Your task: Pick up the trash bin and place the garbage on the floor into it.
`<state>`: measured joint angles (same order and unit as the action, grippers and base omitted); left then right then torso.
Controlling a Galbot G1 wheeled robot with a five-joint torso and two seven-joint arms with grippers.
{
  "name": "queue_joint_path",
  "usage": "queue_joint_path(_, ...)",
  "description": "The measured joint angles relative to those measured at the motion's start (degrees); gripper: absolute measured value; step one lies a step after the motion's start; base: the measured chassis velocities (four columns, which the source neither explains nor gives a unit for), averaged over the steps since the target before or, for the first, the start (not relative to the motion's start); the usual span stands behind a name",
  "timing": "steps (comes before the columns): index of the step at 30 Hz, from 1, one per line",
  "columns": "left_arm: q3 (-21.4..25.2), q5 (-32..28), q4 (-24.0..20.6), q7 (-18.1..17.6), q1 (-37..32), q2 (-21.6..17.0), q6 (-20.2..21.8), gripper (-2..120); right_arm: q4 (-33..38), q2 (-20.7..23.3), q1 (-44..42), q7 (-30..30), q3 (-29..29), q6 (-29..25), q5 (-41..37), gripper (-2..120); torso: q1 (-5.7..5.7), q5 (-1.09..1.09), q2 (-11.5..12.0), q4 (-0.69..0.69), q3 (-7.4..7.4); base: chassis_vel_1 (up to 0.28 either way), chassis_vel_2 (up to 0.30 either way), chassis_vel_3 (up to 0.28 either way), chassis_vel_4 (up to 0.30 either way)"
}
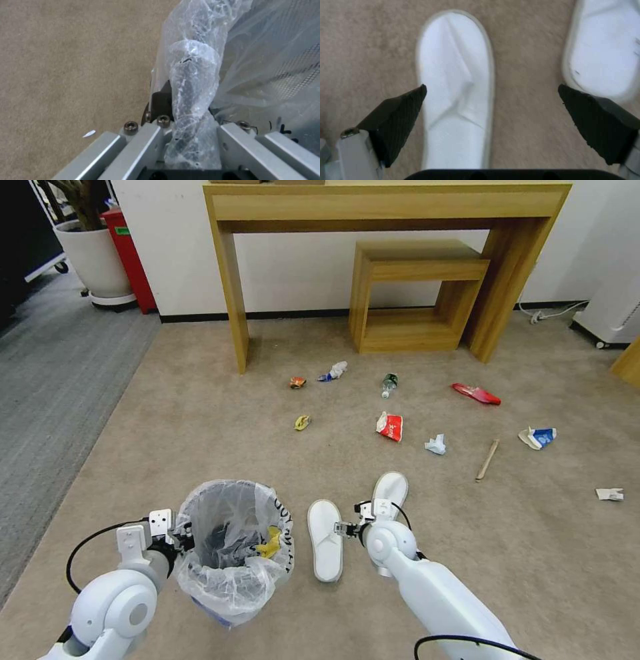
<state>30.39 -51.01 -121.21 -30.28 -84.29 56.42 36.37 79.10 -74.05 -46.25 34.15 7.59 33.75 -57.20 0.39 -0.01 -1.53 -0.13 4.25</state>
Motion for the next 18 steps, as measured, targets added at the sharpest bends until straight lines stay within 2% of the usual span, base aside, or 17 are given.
queue_joint_path(14, 0.2, -0.1, -0.5, 0.2, 0.0, 0.0, -0.6, 1, -10.6, -3.8, 4.1, -1.5, 2.6, -2.4, 4.7, 99, 0.0, 0.01, 0.0, 0.0, 0.0, 0.0, 0.0, 0.0, 0.0)
queue_joint_path(18, 0.1, -0.1, -0.7, 0.3, -0.1, 0.1, -0.8, 1, -13.2, -4.5, 4.8, -2.5, 3.6, -3.7, 6.0, 94, 0.0, 0.0, 0.0, 0.0, 0.0, 0.0, 0.0, 0.0, 0.0)
